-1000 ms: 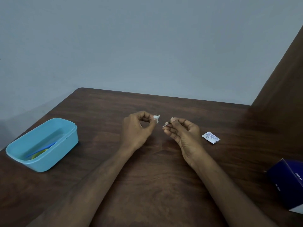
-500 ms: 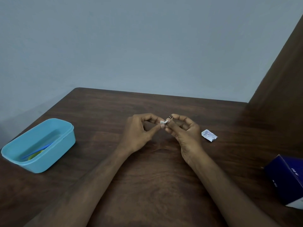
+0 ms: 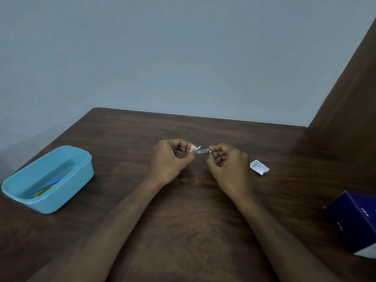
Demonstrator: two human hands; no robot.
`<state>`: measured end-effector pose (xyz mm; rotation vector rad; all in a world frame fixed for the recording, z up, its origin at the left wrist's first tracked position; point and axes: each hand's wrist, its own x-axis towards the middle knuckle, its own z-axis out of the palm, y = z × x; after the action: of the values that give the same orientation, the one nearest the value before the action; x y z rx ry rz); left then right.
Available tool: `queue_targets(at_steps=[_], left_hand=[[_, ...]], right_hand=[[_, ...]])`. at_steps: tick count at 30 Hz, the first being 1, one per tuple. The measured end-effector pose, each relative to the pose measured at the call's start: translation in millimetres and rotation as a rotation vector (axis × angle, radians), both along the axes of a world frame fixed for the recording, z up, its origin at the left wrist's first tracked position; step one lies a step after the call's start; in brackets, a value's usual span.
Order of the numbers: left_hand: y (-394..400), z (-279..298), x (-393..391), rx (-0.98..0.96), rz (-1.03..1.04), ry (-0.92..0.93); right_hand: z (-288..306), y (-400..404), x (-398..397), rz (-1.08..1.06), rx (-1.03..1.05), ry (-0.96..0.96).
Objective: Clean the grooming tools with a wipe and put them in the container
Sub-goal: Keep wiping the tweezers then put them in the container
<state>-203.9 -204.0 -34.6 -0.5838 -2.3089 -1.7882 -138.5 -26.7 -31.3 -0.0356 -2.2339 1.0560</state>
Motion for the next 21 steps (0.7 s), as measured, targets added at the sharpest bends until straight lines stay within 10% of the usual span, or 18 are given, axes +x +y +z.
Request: queue_targets(at_steps=[7,14,21], left_hand=[[-2,3,5,-0.09,0.043,0.069],[-2,3,4,-0.035,-0.064,0.059],[-2,3,-1,0.116,-0.056,-0.016]], right_hand=[[-3,3,-10,-0.028,0.355,0.09],[2,14,-3,-0.002,-0.055,-0.099],[11,-1,-4,0.282,-0.966,-0.202]])
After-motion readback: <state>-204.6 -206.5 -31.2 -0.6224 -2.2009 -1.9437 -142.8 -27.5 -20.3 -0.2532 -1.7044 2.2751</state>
